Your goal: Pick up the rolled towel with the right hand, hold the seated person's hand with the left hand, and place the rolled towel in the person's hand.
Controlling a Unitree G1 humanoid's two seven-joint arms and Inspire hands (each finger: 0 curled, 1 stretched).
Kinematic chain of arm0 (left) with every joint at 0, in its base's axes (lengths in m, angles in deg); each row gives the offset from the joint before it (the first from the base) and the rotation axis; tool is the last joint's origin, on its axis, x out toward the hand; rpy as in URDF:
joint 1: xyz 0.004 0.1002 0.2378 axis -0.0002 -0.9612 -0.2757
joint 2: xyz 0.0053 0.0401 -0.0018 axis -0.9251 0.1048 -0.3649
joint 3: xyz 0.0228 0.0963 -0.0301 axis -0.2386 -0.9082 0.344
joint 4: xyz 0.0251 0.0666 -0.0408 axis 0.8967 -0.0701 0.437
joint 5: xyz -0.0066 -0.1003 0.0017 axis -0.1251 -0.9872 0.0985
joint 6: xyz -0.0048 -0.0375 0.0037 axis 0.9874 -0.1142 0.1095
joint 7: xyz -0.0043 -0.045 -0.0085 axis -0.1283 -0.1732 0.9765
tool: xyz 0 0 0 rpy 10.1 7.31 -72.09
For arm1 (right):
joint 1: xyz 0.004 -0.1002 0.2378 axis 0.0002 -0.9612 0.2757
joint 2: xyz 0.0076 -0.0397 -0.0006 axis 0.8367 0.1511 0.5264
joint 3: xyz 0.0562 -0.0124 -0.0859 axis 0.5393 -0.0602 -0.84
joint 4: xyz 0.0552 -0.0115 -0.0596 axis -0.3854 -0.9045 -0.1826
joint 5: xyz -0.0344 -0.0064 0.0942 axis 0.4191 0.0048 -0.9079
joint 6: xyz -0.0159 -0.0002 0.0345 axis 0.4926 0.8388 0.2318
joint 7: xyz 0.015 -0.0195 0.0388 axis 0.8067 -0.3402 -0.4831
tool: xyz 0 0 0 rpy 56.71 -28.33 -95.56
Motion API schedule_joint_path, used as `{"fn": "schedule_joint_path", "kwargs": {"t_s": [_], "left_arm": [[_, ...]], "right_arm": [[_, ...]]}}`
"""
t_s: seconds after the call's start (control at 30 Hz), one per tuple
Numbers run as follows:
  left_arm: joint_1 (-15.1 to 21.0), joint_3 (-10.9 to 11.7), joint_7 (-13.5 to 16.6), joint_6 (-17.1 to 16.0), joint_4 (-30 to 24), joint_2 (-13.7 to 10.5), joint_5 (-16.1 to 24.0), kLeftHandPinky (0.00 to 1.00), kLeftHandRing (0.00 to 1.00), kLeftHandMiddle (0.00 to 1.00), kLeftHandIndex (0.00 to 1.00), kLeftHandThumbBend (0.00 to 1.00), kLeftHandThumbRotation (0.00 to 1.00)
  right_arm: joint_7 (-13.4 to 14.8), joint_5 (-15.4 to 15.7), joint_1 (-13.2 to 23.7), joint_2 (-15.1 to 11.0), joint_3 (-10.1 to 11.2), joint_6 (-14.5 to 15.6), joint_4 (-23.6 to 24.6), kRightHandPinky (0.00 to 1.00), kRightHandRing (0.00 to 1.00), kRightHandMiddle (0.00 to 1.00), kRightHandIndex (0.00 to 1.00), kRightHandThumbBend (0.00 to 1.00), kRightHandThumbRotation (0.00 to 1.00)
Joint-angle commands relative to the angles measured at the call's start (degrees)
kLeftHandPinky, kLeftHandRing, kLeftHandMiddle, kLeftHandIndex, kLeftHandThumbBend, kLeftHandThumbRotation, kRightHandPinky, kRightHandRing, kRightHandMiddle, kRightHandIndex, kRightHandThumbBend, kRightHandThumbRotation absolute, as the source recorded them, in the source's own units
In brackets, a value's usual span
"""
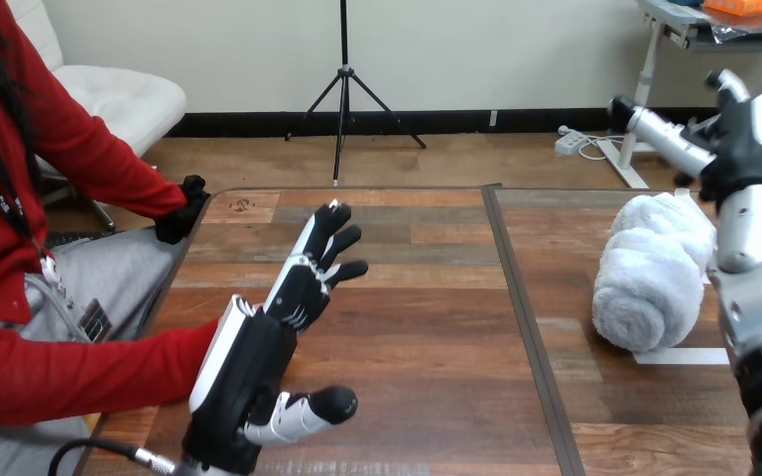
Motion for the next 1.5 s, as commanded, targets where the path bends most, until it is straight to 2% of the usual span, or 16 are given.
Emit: {"fn": "schedule_joint_path", "kwargs": {"t_s": [0.0,0.03,0.2,0.4,0.63,0.8,0.87,0.9,0.97,1.0,1.1,1.17,1.23,1.47], "left_arm": [[1.75,-1.2,-0.81,0.11,-3.37,-1.31,-2.19,0.85,0.95,0.99,0.99,1.0,0.76],[1.64,-1.27,-0.92,0.23,-3.52,-1.37,-2.31,0.86,0.95,0.99,0.99,1.0,0.76],[1.01,-1.38,-1.05,0.39,-4.19,-1.55,-2.56,0.86,0.95,0.99,0.99,1.0,0.75],[0.55,-1.67,-1.56,0.4,-4.86,-1.85,-3.03,0.87,0.96,0.99,0.99,1.0,0.75],[0.28,-1.69,-1.45,-0.34,-5.25,-1.74,-3.15,0.87,0.95,0.99,0.99,1.0,0.75],[-0.04,-1.84,-1.36,-0.54,-5.6,-1.71,-3.18,0.87,0.95,0.99,0.99,1.0,0.76],[-0.18,-1.92,-1.34,-0.57,-5.76,-1.73,-3.19,0.86,0.95,0.99,0.98,1.0,0.76],[-0.21,-1.87,-1.16,-0.8,-5.76,-1.71,-2.95,0.86,0.95,0.99,0.98,1.0,0.76],[-0.26,-1.82,-0.95,-1.09,-5.77,-1.7,-2.68,0.85,0.94,0.99,0.98,1.0,0.76],[-0.26,-1.93,-1.01,-1.17,-5.82,-1.68,-2.73,0.85,0.94,0.99,0.98,1.0,0.76],[-0.4,-2.24,-1.22,-1.16,-6.07,-1.7,-2.95,0.85,0.94,0.99,0.98,1.0,0.76],[-0.54,-2.39,-1.3,-1.08,-6.3,-1.74,-3.01,0.85,0.94,0.99,0.98,1.0,0.76],[-0.8,-2.6,-1.4,-0.61,-6.76,-1.68,-3.23,0.85,0.94,0.99,0.98,1.0,0.75],[-1.65,-3.98,-2.59,0.95,-8.51,-1.89,-5.19,0.86,0.95,0.99,0.98,1.0,0.74]], "right_arm": [[-2.51,2.9,18.57,-5.46,-4.66,1.81,-13.31,0.27,0.38,0.52,0.88,1.0,0.82],[-2.71,3.19,19.06,-5.63,-5.09,1.74,-14.23,0.32,0.42,0.54,0.79,1.0,0.84],[-4.29,4.86,21.73,-6.34,-7.49,2.71,-18.63,0.39,0.49,0.58,0.65,1.0,0.88],[-5.71,6.3,23.73,-6.92,-9.52,3.02,-22.53,0.41,0.51,0.59,0.67,1.0,0.93],[-7.12,7.51,24.81,-7.41,-11.57,2.85,-25.67,0.44,0.59,0.65,0.66,1.0,0.97],[-8.46,8.45,25.54,-7.21,-13.09,4.02,-27.5,0.43,0.6,0.67,0.68,1.0,0.98],[-9.01,8.75,25.78,-7.09,-13.69,4.58,-28.04,0.37,0.54,0.63,0.67,1.0,0.99],[-10.41,9.31,25.99,-7.05,-14.44,5.09,-28.52,0.35,0.52,0.62,0.67,1.0,0.99],[-12.03,9.87,26.27,-7.03,-15.34,5.58,-29.1,0.35,0.56,0.66,0.71,1.0,1.0],[-13.0,10.95,26.23,-7.18,-16.56,5.04,-29.4,0.35,0.57,0.67,0.72,1.0,1.0],[-14.79,13.16,26.06,-7.52,-19.07,3.51,-29.94,0.41,0.67,0.74,0.76,1.0,1.0],[-15.81,14.12,26.0,-7.67,-20.22,2.76,-30.25,0.51,0.74,0.8,0.79,1.0,1.0],[-16.92,14.51,25.92,-7.68,-20.75,2.19,-30.53,0.63,0.81,0.86,0.83,1.0,1.0],[-18.55,14.93,25.26,-7.52,-21.87,1.25,-31.23,0.78,0.9,0.93,0.9,1.0,1.0]]}}
